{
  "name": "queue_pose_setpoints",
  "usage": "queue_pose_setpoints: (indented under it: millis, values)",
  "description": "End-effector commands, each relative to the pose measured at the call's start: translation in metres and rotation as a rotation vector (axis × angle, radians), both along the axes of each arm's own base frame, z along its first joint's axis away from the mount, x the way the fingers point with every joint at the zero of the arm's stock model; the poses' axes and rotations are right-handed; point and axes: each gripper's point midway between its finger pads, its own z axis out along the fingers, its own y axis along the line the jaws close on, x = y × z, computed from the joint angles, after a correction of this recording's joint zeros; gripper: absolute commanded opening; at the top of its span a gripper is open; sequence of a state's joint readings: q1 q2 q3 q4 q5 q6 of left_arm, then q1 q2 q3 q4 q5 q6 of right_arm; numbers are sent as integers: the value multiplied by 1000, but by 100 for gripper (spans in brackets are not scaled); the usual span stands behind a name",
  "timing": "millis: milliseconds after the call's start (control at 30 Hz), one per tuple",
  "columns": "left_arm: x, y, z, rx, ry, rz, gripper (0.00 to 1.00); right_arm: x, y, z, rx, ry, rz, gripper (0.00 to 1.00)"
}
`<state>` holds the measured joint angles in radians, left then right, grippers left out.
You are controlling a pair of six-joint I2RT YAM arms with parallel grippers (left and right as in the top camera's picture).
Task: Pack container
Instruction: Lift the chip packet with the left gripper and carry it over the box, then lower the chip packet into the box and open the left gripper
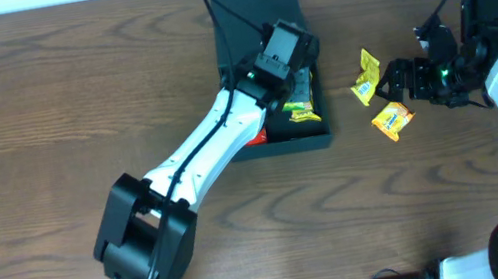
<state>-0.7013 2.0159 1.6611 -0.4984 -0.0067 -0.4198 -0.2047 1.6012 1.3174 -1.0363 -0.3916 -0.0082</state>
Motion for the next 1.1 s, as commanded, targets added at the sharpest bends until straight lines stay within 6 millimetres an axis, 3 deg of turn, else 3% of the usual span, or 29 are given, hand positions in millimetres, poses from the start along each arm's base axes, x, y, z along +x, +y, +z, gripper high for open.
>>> queue_pose_setpoints:
  millis: [0, 200, 467, 667, 733, 833, 1067]
  values:
    - [6, -5, -4, -2, 8, 13, 18, 2, 3, 9, 31, -20, -10, 99]
    - [2, 11, -24, 90, 44, 31, 18, 2, 3, 9, 30, -20, -9, 99]
    - [-3, 14, -28, 113, 66, 23, 19, 3, 3, 9, 28, -23, -6, 99]
    - [-30, 28, -43, 175, 189, 2, 21, 4, 1, 9, 20, -28, -8, 99]
    - [-33, 30, -45, 185, 201, 2, 29, 5, 1, 9, 19, -34, -8, 99]
    - [-34, 28, -48, 178, 215, 2, 29, 6, 1, 9, 19, -37, -8, 99]
    - [-40, 23, -87, 177, 307, 9, 29, 4, 1, 9, 20, -30, -8, 99]
